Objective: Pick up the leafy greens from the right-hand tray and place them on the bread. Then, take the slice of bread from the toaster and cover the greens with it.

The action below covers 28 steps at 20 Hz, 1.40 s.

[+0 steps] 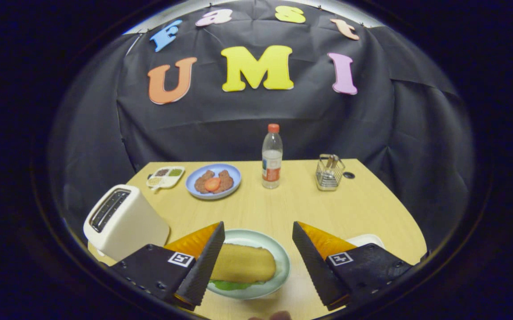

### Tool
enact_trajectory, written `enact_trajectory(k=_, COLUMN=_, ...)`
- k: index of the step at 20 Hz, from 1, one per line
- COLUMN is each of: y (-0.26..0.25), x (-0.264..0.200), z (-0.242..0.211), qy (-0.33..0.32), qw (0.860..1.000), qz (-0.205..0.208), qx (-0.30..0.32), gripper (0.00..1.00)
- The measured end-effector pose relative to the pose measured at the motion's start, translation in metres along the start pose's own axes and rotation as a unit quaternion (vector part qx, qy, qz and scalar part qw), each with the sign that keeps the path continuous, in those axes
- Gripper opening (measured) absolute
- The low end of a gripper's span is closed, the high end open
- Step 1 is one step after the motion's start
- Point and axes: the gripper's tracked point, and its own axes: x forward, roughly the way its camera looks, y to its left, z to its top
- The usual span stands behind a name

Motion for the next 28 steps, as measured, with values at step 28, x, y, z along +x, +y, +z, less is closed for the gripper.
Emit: enact_trajectory(k=28, y=-0.073, x=-0.154, z=0.176, qy=-0.224, qw=0.972, qz=-0.07, qx=-0.008, gripper=0.96)
